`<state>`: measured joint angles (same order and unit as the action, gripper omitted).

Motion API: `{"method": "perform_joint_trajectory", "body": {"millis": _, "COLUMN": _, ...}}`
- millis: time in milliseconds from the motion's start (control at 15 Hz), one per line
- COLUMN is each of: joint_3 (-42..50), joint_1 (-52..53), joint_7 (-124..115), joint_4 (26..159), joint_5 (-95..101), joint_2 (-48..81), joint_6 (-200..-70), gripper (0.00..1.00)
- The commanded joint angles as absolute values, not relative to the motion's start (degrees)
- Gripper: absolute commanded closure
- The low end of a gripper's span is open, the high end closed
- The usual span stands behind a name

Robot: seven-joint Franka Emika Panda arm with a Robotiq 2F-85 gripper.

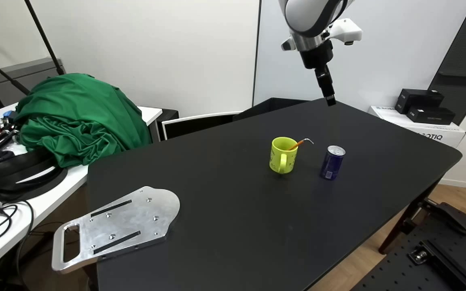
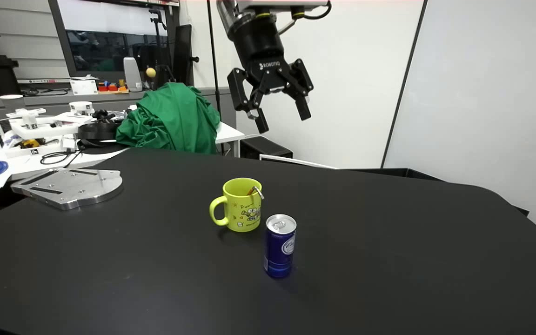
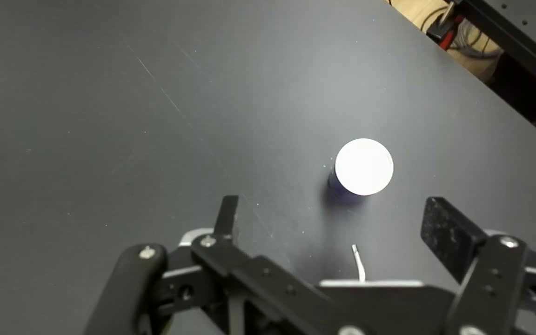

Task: Remove the object from the mug.

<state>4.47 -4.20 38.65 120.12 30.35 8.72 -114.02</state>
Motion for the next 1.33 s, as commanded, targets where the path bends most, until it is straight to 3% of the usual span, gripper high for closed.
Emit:
{"method": "perform_joint_trajectory", "body": {"millis": 0, "joint_3": 3.1, "joint_1": -2.5, "joint_7": 39.9, "joint_4": 116.2, "joint_5": 36.6, "joint_2": 14.4, "joint_6": -109.2, "gripper": 0.00}}
{"method": "perform_joint_trajectory", "body": {"millis": 467, "joint_3": 2.9, "joint_1": -3.7, "joint_7": 39.1, "joint_4": 119.0, "joint_5": 34.1, "joint_2": 12.3, "joint_6": -111.9, "gripper": 0.00}}
{"method": "perform_joint_trajectory", "body": {"millis": 1267, "joint_3": 2.7, "joint_1": -2.5, "joint_7": 37.2, "joint_4": 106.6, "joint_5": 36.2, "joint_2": 27.2, "joint_6": -101.9, "gripper": 0.00}}
